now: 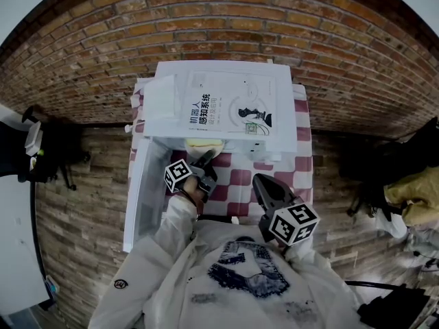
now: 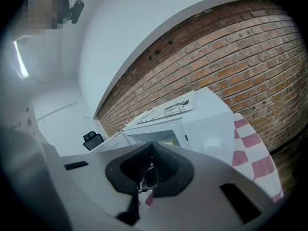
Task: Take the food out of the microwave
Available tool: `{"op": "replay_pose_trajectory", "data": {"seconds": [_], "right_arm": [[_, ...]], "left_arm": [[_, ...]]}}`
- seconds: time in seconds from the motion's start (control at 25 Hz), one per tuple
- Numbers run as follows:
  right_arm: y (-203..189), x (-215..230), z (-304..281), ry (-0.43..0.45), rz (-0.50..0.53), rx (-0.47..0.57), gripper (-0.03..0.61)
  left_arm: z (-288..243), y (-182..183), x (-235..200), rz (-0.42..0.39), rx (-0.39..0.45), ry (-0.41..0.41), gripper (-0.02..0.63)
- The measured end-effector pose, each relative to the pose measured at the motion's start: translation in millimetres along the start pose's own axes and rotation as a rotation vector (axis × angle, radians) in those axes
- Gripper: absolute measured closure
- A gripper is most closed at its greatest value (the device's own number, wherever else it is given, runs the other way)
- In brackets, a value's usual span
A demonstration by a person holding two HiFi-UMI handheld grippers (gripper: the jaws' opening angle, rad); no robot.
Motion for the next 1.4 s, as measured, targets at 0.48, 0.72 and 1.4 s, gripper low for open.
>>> {"op": "replay_pose_trajectory", "data": {"seconds": [0.48, 0.72, 1.4], "right_arm": [[-0.6, 2.7, 1.3, -0.002, -0.001, -0.006, 0.565], [-0.8, 5.1, 4.5, -0.006, -0.005, -0.005, 0.565], [-11.8, 0.4, 23.6, -0.002, -0.026, -0.010, 0.565]], "left_arm": [[-3.9, -2.5, 1.9, 0.024, 0.018, -0.048, 0.569], [-3.5, -3.0, 0.6, 0.041, 0.040, -0.074, 0.575], [13.6, -22.9, 1.9, 0.053, 0.033, -0.097, 0.592]]}}
Point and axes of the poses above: the fingertips, and each gripper's own axes: z backward along the fingers, x to its right, y out of its top, the point moved 2 cm from there along z, backward along the fingers, and after that the axes turned 7 degrees about -y, right-handed, at the moved point
